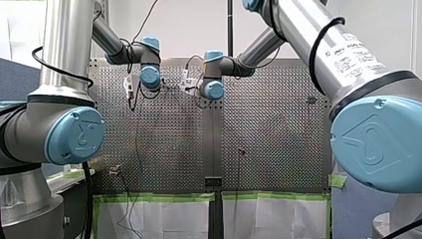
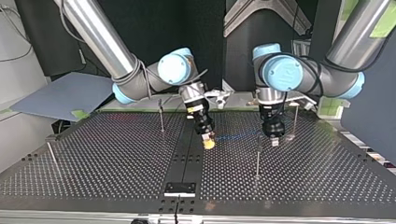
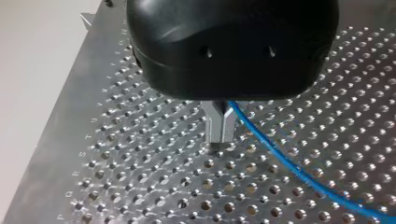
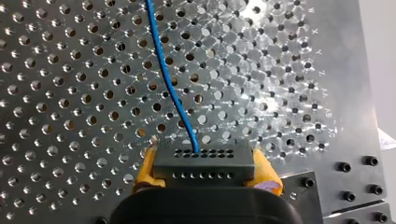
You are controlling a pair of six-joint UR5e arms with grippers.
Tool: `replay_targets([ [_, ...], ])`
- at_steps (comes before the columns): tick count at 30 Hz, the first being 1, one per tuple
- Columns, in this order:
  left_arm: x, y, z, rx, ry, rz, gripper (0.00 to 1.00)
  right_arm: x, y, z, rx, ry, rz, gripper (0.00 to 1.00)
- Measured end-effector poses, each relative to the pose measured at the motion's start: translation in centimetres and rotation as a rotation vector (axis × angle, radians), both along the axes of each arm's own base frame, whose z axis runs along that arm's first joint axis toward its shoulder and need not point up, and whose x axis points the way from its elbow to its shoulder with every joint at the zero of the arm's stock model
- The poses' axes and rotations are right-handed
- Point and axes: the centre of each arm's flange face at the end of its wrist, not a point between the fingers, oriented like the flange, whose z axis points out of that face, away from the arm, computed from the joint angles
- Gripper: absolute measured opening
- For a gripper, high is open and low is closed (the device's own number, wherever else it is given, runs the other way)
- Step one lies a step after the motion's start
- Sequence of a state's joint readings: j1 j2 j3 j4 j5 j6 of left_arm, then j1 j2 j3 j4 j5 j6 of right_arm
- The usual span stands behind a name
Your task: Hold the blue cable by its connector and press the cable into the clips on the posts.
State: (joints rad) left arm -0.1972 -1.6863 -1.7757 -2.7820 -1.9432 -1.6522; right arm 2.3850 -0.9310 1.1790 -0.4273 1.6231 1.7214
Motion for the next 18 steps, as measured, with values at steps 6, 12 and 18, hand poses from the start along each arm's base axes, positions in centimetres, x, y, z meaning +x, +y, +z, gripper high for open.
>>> replay_targets([
  [6, 0.6, 0.5, 0.5, -0.017, -0.012, -0.003, 0.00, 0.6, -0.2, 0.6, -0.009, -0.010, 0.004, 0.00],
  [12, 1.4, 1.1, 0.5, -0.035, -0.010, -0.006, 0.00, 0.8, -0.7, 1.8, -0.018, -0.020, 0.001, 0.00],
  [18, 2.5, 1.1, -0.2, -0.029, 0.018, -0.021, 0.00, 0.7, -1.2, 2.7, -0.026, -0.028, -0.005, 0.00],
])
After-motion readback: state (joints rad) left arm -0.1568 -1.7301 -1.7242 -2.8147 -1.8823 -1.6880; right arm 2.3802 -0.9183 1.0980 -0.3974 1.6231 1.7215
